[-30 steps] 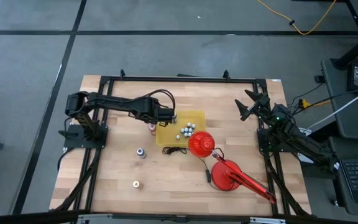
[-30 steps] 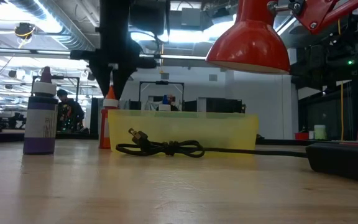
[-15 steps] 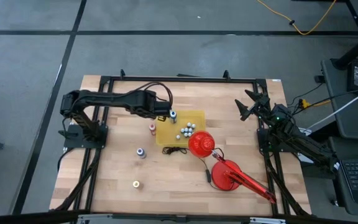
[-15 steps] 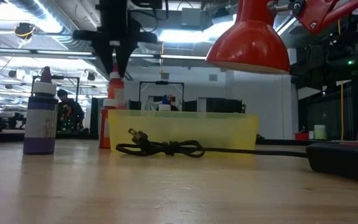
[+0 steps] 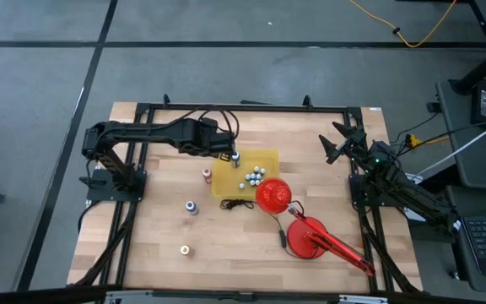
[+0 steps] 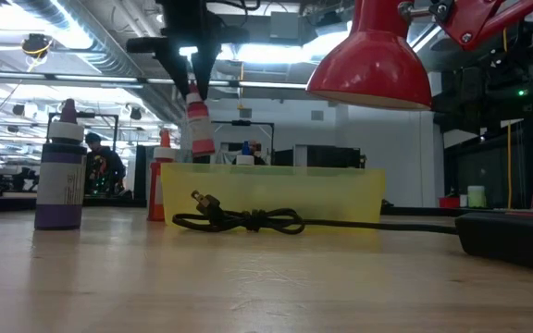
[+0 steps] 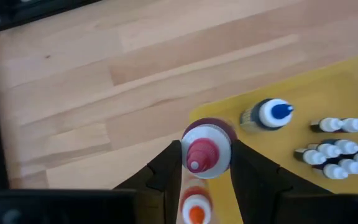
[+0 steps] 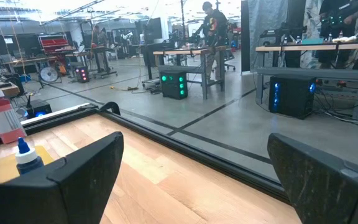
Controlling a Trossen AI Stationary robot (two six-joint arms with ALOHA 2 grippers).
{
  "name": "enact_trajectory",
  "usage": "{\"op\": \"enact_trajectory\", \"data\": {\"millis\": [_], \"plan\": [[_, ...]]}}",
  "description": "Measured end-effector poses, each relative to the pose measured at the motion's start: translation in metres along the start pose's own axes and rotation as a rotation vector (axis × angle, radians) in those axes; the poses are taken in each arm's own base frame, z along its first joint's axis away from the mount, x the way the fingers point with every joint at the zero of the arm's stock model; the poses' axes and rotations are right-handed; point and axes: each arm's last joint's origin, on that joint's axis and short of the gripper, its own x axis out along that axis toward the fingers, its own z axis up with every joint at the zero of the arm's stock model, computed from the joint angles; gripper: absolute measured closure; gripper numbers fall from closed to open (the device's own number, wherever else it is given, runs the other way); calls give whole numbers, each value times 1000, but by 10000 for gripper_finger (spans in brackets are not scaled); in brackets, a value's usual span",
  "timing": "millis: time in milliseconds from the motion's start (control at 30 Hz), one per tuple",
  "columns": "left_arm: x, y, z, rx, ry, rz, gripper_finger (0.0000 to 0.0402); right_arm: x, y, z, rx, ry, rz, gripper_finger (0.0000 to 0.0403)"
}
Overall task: Pick & Place food coloring
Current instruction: Put the large pink food coloring bottle into the yellow container
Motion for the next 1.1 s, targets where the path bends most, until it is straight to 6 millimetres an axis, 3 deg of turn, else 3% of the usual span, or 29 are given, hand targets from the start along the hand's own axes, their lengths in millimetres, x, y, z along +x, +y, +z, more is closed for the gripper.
{"op": "enact_trajectory", "data": {"millis": [533, 833, 1100], "plan": [[53, -44, -18, 158, 74, 0, 290, 0, 0, 0, 0, 0, 0, 4], [82, -52, -24, 241, 77, 90, 288, 0, 0, 0, 0, 0, 0, 4], [85, -53, -23, 262, 66, 97, 264, 0, 0, 0, 0, 0, 0, 4]]}}
